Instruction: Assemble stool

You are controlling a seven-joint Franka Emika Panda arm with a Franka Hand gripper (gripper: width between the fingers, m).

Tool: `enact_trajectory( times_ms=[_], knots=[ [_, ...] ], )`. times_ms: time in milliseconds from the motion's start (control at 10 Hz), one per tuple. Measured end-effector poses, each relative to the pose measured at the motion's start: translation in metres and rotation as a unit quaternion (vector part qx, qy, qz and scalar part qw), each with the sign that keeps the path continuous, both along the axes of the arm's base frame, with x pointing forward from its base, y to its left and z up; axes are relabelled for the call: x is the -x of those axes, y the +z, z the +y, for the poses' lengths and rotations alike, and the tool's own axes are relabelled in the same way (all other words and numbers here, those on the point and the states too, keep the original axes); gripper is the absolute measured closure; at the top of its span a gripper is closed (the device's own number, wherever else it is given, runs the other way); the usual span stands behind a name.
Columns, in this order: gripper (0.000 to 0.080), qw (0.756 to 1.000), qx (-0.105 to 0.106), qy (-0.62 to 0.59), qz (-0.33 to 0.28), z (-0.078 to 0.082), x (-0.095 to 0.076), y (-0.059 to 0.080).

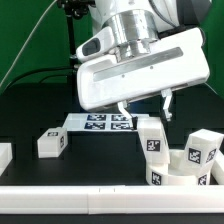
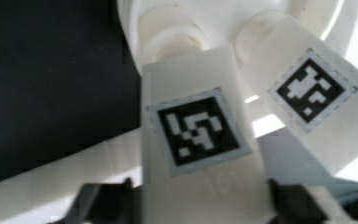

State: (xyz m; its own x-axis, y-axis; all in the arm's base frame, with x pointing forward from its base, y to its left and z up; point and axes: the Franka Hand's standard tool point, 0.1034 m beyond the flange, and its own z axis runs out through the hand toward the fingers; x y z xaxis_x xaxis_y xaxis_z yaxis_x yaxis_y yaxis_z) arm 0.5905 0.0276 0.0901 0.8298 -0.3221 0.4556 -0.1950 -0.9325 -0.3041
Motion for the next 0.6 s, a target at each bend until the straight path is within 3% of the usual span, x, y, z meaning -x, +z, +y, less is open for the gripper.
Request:
enact_trajectory(
  times_ms=[100,200,300,600],
  knots=[
    [0.0287,1.0,0.0,0.0,0.0,0.0,0.0,0.0],
    [0.0287,1.0,0.0,0.0,0.0,0.0,0.0,0.0],
    [0.018,1.0,0.0,0.0,0.0,-0.0001,0.0,0.0],
    [0.0151,1.0,0.0,0.0,0.0,-0.0001,0.0,0.0]
  ],
)
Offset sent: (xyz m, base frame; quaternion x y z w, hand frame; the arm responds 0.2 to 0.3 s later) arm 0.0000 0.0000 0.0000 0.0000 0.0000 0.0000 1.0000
